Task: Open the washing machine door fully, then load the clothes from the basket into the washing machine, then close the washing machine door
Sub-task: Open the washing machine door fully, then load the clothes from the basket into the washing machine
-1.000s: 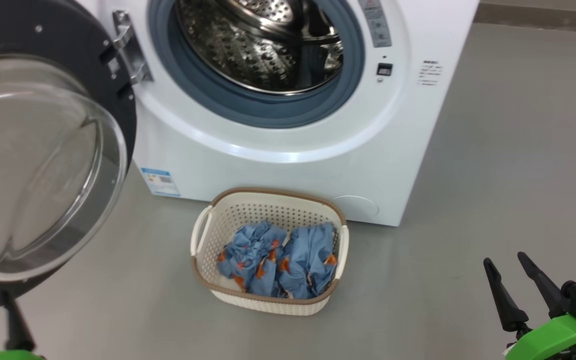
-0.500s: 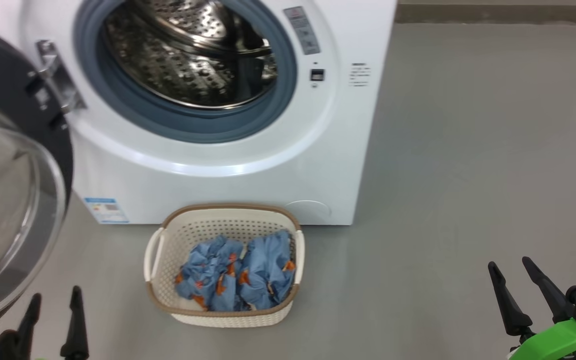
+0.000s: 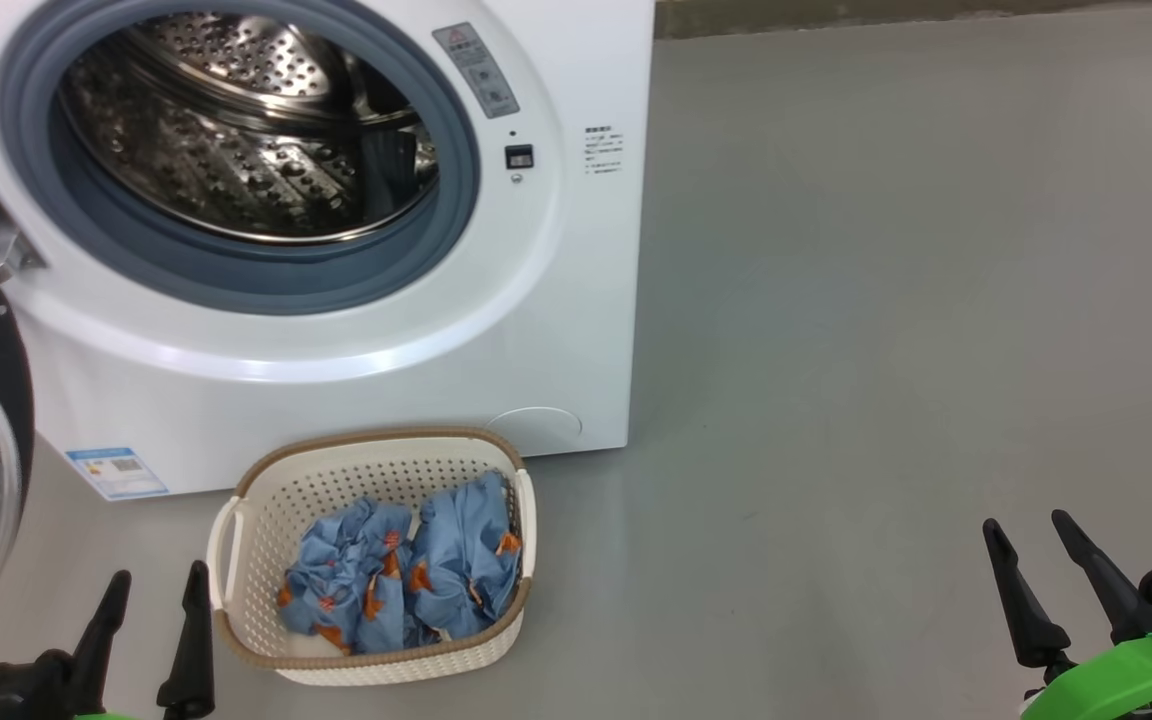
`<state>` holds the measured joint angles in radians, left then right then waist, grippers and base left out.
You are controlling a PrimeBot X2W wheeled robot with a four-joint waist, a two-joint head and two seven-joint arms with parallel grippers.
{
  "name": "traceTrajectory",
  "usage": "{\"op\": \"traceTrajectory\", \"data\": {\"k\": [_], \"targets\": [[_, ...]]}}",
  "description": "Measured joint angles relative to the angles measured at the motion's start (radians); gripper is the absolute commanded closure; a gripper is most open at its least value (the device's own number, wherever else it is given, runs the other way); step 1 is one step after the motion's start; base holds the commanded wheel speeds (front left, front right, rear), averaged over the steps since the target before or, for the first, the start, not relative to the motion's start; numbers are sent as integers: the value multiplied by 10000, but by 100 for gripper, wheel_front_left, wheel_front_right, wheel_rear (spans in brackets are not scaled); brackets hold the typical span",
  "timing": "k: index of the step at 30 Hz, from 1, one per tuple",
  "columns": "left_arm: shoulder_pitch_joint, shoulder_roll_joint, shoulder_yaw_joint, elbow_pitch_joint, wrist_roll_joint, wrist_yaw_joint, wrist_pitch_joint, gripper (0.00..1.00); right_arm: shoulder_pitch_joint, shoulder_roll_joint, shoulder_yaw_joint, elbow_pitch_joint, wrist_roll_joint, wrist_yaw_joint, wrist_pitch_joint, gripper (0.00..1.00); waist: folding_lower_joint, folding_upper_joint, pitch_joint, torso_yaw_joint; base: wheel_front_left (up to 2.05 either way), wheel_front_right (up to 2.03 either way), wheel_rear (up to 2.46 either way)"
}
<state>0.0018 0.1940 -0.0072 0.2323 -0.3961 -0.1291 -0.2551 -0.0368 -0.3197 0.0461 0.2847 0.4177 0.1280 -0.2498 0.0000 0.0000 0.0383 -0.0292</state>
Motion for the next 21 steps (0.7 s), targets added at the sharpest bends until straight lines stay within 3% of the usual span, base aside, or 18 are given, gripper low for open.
{"op": "traceTrajectory", "data": {"k": [15, 21], "targets": [[0, 102, -161, -38, -604, 0, 0, 0, 30, 90, -176, -44, -2, 0, 0, 0, 0, 1, 31, -173, 0, -1, 0], [-10, 251, -343, -25, -702, 0, 0, 0, 29, 105, -219, -50, -2, 0, 0, 0, 0, 0, 122, -137, 28, -76, 48]]}}
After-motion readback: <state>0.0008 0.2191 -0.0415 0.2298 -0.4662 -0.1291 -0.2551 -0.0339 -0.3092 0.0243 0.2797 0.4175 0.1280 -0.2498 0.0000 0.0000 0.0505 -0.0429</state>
